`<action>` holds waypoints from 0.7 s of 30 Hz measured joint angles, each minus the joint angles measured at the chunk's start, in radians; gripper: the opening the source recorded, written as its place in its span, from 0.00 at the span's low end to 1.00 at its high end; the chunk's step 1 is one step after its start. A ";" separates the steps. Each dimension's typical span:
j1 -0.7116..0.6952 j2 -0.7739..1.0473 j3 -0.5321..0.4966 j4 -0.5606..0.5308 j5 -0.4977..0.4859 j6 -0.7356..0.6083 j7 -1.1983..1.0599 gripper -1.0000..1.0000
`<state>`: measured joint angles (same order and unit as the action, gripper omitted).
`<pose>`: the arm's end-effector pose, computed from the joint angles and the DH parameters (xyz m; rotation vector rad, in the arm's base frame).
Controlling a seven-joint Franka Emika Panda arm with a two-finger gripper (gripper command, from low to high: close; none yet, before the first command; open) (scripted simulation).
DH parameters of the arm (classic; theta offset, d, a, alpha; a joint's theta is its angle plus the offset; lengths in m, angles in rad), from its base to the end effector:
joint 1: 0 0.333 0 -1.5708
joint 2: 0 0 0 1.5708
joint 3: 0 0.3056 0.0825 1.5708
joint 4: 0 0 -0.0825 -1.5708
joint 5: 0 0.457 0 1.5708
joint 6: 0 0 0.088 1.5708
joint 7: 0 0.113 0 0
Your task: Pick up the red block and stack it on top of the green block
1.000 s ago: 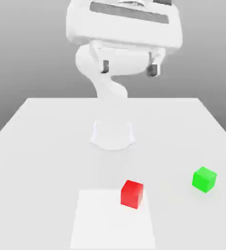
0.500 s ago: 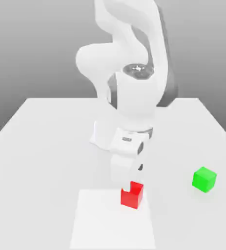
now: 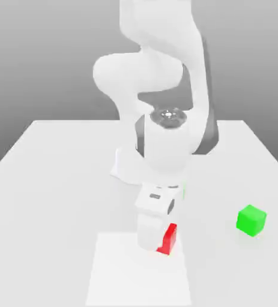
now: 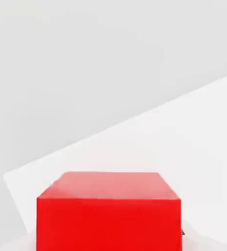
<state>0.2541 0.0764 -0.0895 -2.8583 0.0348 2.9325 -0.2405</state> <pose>0.3636 0.0566 0.0880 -3.0872 -0.5798 0.0028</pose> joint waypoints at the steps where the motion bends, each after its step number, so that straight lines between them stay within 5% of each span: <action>1: -0.005 -0.036 -0.002 -0.005 -0.017 -0.030 0.012 0.00; 13: 0.351 -0.165 0.266 0.094 -0.001 -0.257 0.038 0.00; 19: 0.385 0.020 0.259 0.112 -0.095 -0.093 0.109 0.00; 20: 0.389 0.043 0.252 0.113 -0.108 -0.072 0.118 1.00; 21: 0.389 0.043 0.252 0.113 -0.108 -0.072 0.118 1.00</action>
<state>0.6428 0.1191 0.1627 -2.7452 -0.0732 2.8604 -0.1226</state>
